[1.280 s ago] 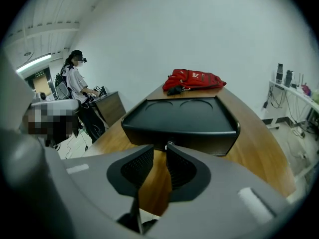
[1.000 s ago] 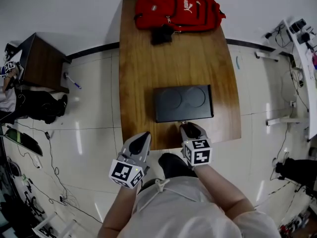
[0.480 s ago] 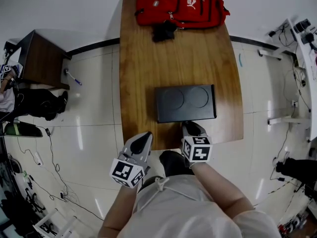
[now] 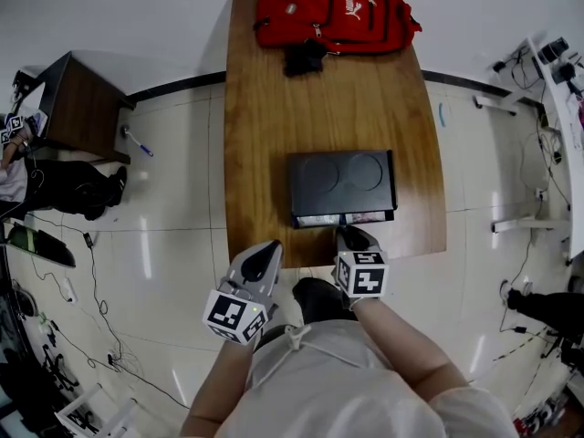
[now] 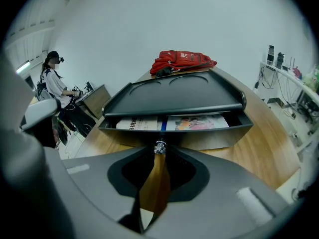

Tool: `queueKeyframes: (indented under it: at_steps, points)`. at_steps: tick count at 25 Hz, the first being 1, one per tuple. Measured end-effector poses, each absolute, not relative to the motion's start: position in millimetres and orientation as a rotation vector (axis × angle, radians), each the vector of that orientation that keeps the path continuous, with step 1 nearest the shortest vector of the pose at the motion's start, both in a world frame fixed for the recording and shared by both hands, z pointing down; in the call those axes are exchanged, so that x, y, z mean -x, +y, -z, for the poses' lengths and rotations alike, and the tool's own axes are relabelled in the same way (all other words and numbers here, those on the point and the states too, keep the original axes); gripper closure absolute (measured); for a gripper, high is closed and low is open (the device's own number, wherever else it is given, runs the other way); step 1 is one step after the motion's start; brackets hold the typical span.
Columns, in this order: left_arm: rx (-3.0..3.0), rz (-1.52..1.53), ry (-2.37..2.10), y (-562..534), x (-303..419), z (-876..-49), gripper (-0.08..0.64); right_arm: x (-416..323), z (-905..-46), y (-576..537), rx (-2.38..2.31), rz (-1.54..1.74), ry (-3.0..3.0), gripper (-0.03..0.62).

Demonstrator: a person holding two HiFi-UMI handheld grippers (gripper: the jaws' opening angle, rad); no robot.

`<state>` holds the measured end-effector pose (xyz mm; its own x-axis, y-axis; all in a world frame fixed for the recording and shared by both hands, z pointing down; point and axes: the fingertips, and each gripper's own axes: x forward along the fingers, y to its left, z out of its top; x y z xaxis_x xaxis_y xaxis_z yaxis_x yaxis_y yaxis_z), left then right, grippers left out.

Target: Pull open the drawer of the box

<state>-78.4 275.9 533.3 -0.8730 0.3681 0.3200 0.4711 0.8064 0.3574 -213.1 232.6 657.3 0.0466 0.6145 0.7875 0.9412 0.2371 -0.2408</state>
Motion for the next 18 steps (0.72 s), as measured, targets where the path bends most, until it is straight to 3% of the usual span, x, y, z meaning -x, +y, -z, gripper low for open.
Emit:
queueKeyframes:
  at_steps: [18]
  points:
    - [0.684,0.569,-2.795,217.7,31.4,-510.6,0.554,182.5,-666.1,144.5,1.403,0.484,-1.651,0.529]
